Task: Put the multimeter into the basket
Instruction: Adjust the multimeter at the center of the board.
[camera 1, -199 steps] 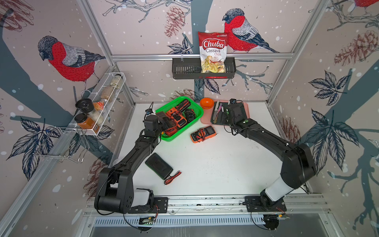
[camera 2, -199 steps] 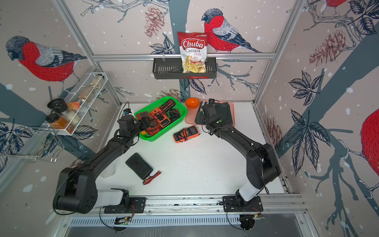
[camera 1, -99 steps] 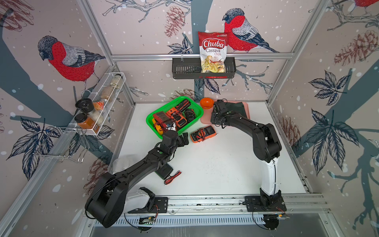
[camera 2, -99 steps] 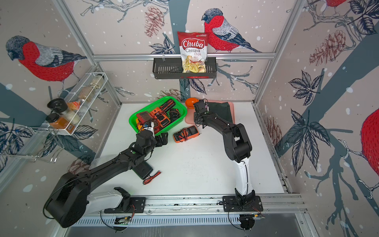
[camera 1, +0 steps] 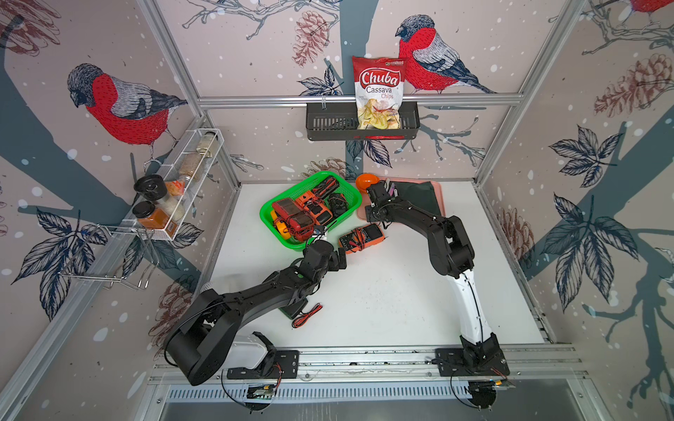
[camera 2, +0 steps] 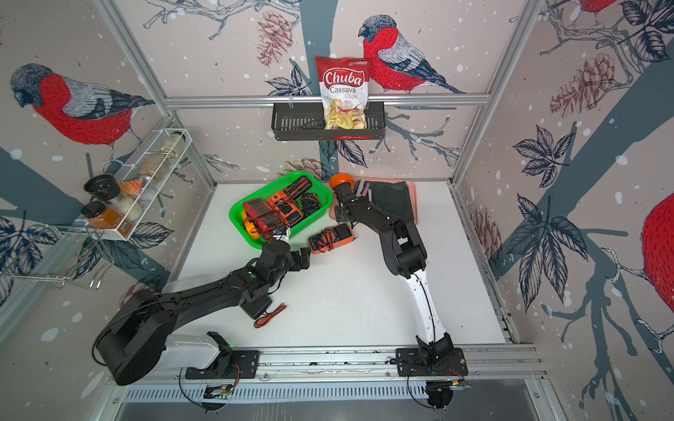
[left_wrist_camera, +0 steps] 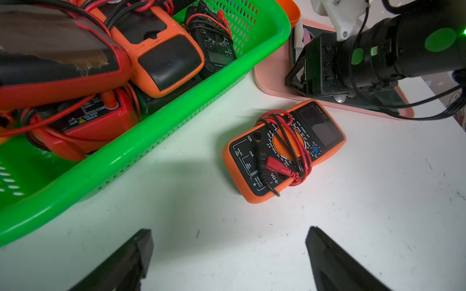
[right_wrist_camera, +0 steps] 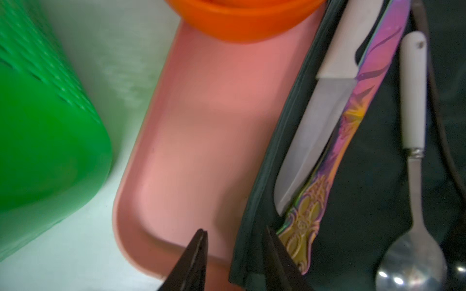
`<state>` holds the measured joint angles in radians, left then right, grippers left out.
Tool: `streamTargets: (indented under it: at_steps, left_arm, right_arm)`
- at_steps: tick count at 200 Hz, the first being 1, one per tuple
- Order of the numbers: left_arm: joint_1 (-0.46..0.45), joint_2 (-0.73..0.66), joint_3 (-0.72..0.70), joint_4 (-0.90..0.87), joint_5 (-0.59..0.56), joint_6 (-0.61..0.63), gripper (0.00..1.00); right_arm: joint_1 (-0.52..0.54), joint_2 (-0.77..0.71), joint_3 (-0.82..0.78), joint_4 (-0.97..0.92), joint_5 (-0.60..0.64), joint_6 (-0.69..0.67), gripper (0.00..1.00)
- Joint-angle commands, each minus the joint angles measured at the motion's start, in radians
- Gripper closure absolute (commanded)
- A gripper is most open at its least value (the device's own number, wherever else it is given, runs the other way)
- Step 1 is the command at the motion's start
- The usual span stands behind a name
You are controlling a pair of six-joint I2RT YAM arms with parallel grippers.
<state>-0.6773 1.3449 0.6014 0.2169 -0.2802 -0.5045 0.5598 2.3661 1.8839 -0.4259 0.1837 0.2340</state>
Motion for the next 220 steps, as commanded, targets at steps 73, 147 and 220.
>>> streamTargets:
  at_steps: [73,147,220]
  left_arm:
    - [-0.004,-0.026,0.026,-0.034,-0.150,-0.023,0.02]
    - [-0.002,-0.095,0.024,-0.147,-0.313,-0.097,0.02]
    - [0.090,-0.352,-0.078,-0.213,-0.431,-0.164,0.02]
  right_arm:
    - [0.074,-0.215,-0.302,-0.041,0.027,0.073,0.61]
    - [0.155,-0.355,-0.383,-0.092,0.071,0.131,0.51]
    - [0.232,-0.418,-0.394,-0.057,-0.073,0.129,0.09]
